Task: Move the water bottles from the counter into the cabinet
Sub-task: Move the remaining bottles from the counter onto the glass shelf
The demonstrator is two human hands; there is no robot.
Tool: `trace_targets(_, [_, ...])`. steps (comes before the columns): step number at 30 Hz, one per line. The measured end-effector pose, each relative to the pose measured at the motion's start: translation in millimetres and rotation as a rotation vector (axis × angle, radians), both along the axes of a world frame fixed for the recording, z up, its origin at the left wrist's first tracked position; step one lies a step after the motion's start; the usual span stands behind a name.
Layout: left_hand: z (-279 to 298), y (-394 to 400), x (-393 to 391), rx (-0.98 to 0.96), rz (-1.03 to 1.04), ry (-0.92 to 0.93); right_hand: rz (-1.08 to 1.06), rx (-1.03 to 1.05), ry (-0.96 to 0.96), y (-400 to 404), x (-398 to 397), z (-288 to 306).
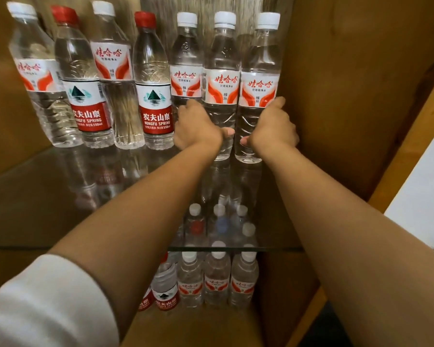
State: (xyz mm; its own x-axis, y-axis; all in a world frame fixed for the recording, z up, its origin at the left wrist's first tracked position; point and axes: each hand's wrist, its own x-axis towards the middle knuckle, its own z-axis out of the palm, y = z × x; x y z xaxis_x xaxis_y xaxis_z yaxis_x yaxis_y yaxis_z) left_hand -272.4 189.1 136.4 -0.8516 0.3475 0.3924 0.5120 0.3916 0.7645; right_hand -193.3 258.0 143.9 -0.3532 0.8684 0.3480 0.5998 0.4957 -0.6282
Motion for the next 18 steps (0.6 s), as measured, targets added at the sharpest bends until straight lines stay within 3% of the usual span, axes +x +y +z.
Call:
trace_targets(8, [-9, 16, 6, 0.190, 0.072, -0.074, 0.020, -0.044, 0.098, 13, -9, -3])
trace_targets(18, [-21, 30, 7, 0.196, 0.136, 0.061, 0.035, -0.098, 0.124, 26, -15, -6])
